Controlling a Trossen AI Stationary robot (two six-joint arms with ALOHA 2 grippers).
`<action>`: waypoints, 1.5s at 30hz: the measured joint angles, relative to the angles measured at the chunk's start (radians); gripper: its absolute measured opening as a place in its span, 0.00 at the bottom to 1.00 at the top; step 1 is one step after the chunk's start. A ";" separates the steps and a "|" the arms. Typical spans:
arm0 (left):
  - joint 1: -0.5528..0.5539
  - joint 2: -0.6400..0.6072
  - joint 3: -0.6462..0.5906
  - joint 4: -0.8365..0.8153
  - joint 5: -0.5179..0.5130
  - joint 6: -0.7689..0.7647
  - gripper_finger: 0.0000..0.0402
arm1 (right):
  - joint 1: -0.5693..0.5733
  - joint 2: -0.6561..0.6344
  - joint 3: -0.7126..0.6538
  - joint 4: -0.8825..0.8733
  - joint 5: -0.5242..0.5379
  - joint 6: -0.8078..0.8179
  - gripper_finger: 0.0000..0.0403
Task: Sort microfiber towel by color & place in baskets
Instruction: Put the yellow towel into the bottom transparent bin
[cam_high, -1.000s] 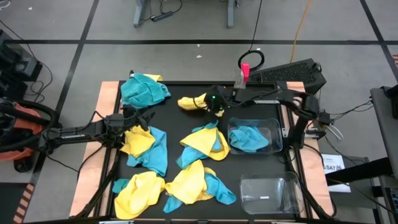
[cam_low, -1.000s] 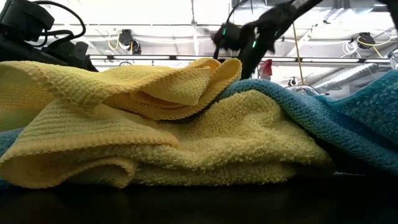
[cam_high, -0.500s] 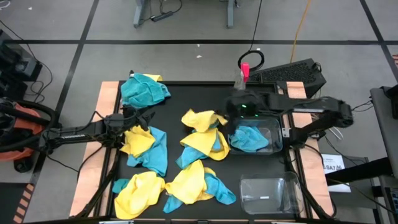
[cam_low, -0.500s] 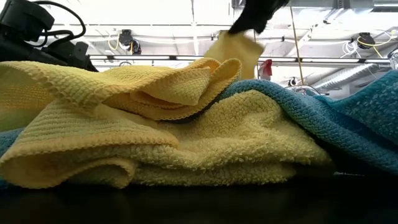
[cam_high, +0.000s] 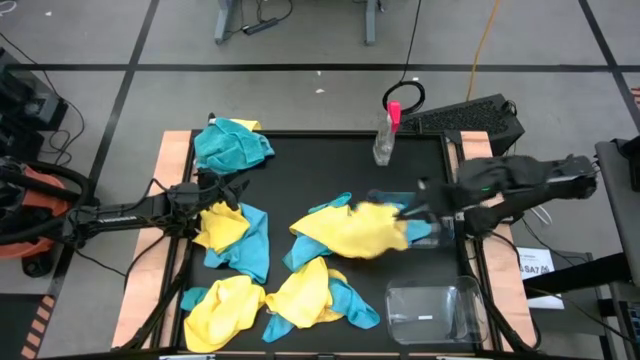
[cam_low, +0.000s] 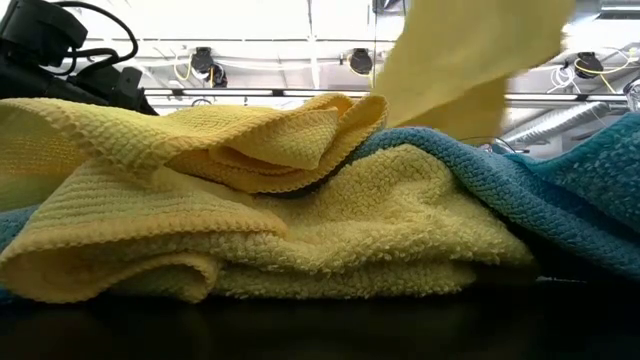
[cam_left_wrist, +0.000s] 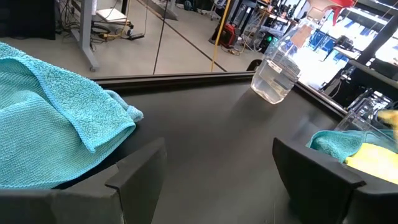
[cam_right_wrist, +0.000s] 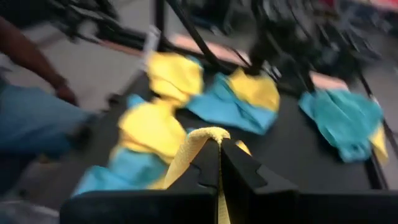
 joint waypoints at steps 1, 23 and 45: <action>0.000 0.000 0.000 0.000 0.000 0.000 0.74 | 0.015 -0.025 0.000 0.000 0.000 0.000 0.00; 0.000 0.000 0.000 0.000 0.000 0.000 0.74 | 0.110 -0.278 0.001 -0.074 -0.301 -0.011 0.00; 0.000 0.000 0.000 0.000 0.000 0.000 0.74 | 0.374 -0.107 -0.198 0.030 -0.417 0.103 0.00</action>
